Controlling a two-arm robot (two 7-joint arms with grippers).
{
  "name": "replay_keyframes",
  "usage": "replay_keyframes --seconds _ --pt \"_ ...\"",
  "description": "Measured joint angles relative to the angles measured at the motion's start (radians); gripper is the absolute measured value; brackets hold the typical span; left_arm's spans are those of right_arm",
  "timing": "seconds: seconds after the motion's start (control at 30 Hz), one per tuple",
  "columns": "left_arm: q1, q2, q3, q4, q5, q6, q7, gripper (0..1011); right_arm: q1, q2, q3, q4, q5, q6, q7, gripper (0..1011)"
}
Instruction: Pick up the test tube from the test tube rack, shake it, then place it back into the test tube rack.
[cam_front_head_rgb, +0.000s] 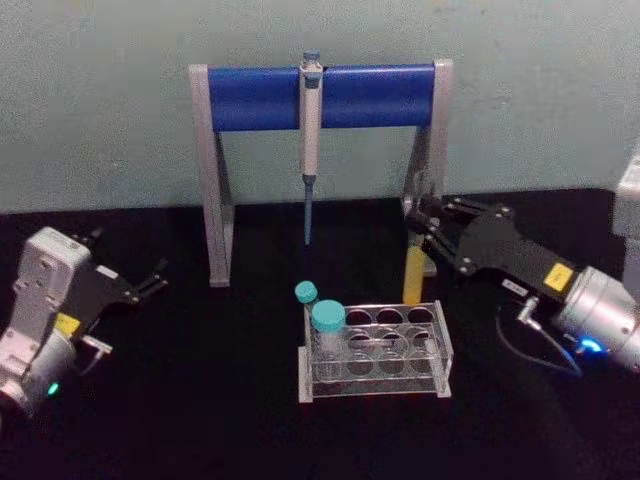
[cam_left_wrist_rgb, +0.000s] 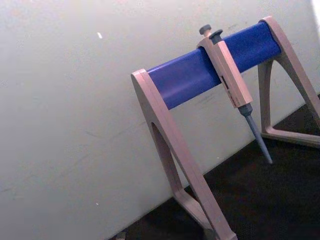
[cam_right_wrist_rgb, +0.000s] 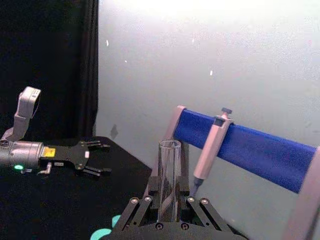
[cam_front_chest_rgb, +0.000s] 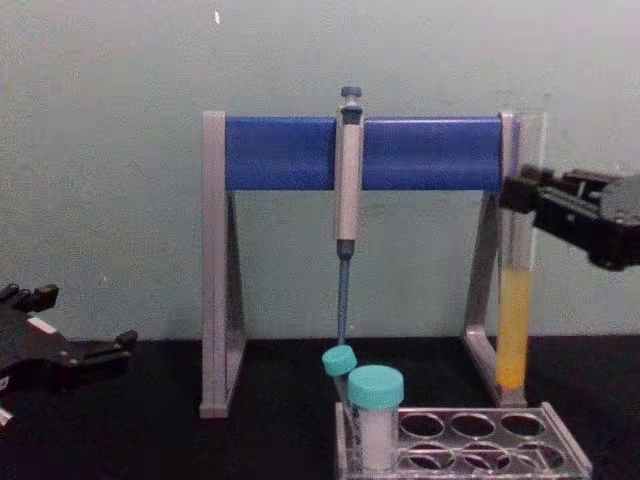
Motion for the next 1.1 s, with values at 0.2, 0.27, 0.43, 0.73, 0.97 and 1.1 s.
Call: replay_keyframes --seconds 0.2,0.27,0.43,0.73,0.97,1.1 --pt "0.000 0.000 0.000 0.000 0.000 0.000 0.000 1002 0.028 -0.027 -0.023 0.041 -0.007 0.003 0.017 229" --pt "0.000 0.000 0.000 0.000 0.000 0.000 0.000 1001 0.033 -0.032 -0.028 0.049 -0.008 0.004 0.022 229" --pt "0.000 0.000 0.000 0.000 0.000 0.000 0.000 1001 0.050 -0.043 -0.040 0.078 -0.009 0.007 0.034 229" --pt "0.000 0.000 0.000 0.000 0.000 0.000 0.000 1001 0.063 -0.055 -0.050 0.107 -0.006 0.011 0.041 229" --pt "0.000 0.000 0.000 0.000 0.000 0.000 0.000 1001 0.072 -0.061 -0.057 0.129 -0.001 0.016 0.048 229" --pt "0.000 0.000 0.000 0.000 0.000 0.000 0.000 1001 0.076 -0.063 -0.061 0.139 0.000 0.019 0.051 229"
